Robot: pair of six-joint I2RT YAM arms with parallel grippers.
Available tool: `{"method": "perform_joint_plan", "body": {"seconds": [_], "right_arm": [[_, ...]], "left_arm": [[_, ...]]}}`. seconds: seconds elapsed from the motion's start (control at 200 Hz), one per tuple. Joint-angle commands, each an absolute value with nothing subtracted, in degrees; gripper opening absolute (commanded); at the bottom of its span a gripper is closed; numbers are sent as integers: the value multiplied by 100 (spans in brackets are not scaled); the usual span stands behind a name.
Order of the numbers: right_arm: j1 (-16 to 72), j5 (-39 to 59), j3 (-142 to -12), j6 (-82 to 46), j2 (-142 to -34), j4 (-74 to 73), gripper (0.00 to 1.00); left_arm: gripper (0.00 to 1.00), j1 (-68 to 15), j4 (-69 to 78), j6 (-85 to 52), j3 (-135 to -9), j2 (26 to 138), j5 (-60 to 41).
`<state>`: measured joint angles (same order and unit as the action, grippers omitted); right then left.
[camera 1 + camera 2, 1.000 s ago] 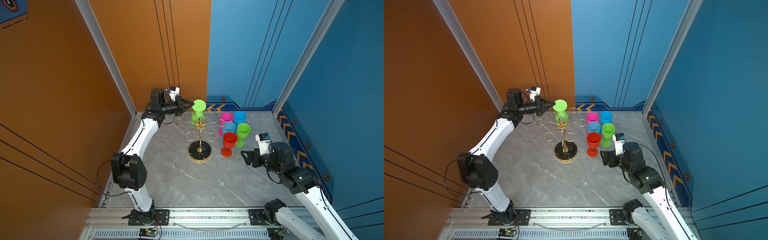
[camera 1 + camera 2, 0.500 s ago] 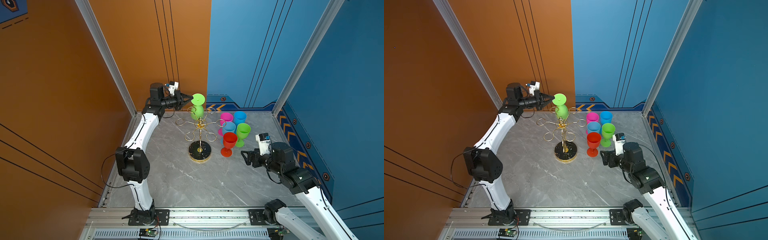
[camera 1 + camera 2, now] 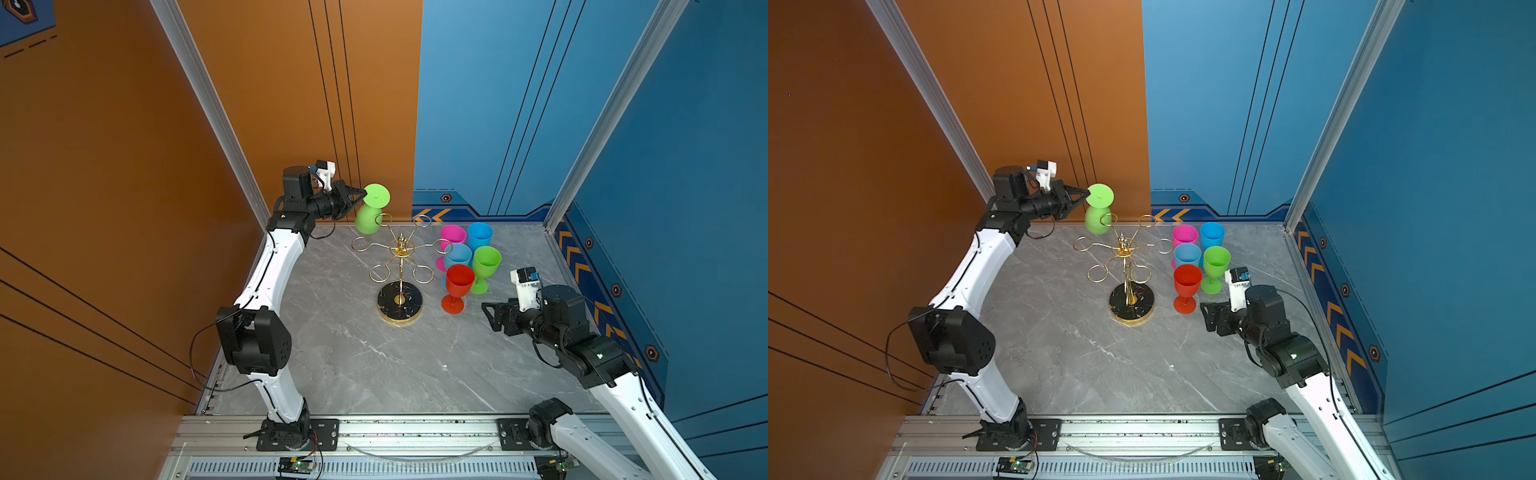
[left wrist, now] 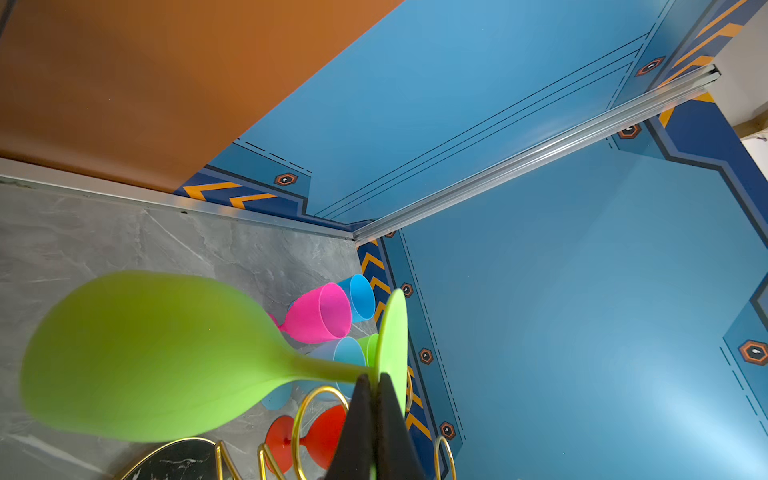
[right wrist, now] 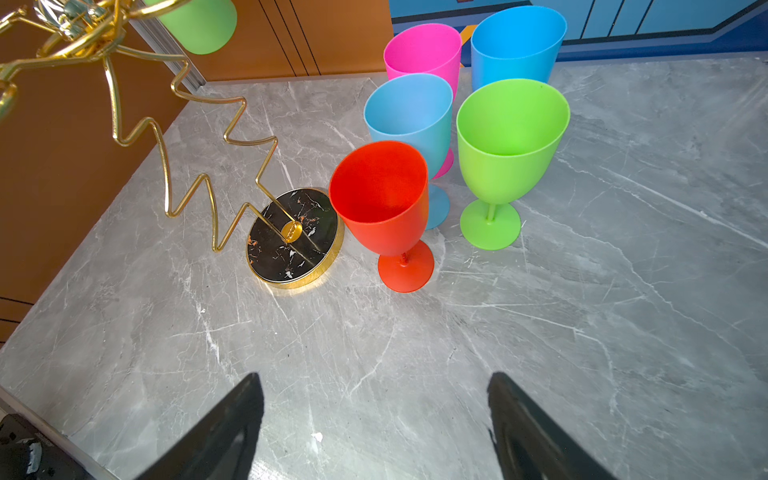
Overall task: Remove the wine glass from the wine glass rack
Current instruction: 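Pull the green glass away from the rack with the left gripper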
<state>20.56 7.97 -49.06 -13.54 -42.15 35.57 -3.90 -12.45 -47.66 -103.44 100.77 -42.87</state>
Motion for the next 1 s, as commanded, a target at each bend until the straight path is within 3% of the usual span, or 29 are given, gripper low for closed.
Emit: {"method": "perform_joint_plan", "body": {"seconds": [0.0,0.36,0.996], "right_arm": [[2008,841,-4865,-1415,-4162,3709,86],[2004,870,-4843,-1449,-4160,3700,86],[2013,1125,-4788,-1576,-4221,3615,86]], "left_arm": [[0,-241,-1495,-4323,-10151,9679,-3726],[0,-2,-1956,-3643,-9309,8603,-2715],[0,105,-3146,-2636,-7911,6934,-2345]]}}
